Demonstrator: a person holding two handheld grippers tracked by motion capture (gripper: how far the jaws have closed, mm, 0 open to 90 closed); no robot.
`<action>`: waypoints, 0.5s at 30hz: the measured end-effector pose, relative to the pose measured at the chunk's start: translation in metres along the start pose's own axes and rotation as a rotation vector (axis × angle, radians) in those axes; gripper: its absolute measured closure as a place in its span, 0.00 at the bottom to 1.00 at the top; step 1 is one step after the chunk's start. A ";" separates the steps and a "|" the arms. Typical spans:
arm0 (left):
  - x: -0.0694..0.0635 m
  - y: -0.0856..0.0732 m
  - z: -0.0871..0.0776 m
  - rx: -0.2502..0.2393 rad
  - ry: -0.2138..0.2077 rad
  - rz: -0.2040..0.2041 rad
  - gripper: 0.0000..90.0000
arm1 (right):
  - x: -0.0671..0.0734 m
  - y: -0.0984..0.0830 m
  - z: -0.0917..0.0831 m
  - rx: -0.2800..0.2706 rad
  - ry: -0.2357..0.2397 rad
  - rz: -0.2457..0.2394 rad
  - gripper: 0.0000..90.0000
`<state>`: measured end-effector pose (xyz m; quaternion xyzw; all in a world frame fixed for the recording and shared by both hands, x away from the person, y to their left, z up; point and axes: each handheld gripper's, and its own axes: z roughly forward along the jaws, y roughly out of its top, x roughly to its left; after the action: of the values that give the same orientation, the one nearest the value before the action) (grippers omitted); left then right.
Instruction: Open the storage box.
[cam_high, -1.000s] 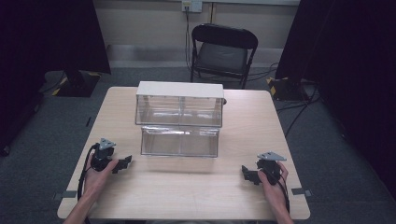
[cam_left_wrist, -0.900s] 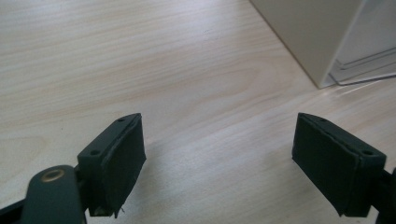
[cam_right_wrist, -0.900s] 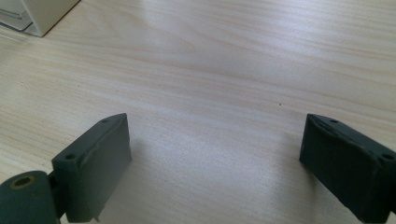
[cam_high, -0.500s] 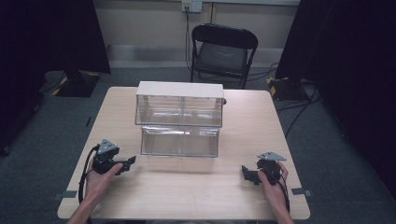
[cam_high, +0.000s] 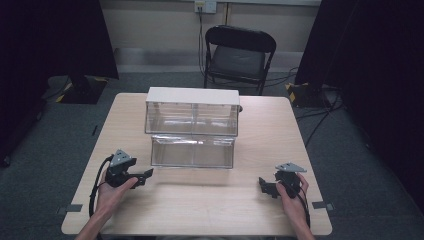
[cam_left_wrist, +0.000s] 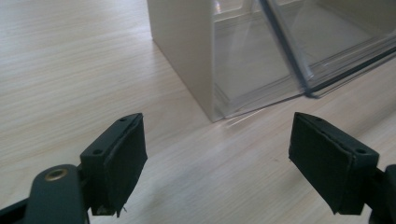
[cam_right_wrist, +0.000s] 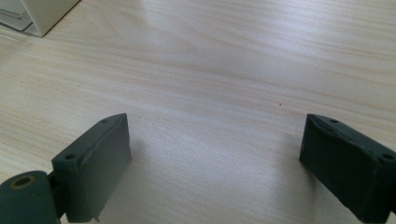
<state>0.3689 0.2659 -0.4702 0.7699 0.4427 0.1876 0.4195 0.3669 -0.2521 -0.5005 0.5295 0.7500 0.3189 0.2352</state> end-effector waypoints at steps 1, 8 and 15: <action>-0.003 0.002 0.001 -0.002 0.003 0.011 0.22 | 0.000 0.000 0.000 0.000 0.000 0.000 0.09; -0.008 0.005 0.004 -0.006 -0.010 0.036 0.22 | 0.000 0.000 0.000 0.000 0.000 0.000 0.09; -0.009 0.007 0.008 -0.010 -0.017 0.026 0.22 | 0.000 0.000 0.000 0.000 0.000 0.000 0.09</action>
<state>0.3731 0.2527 -0.4689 0.7750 0.4283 0.1889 0.4247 0.3669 -0.2521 -0.5005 0.5294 0.7501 0.3190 0.2352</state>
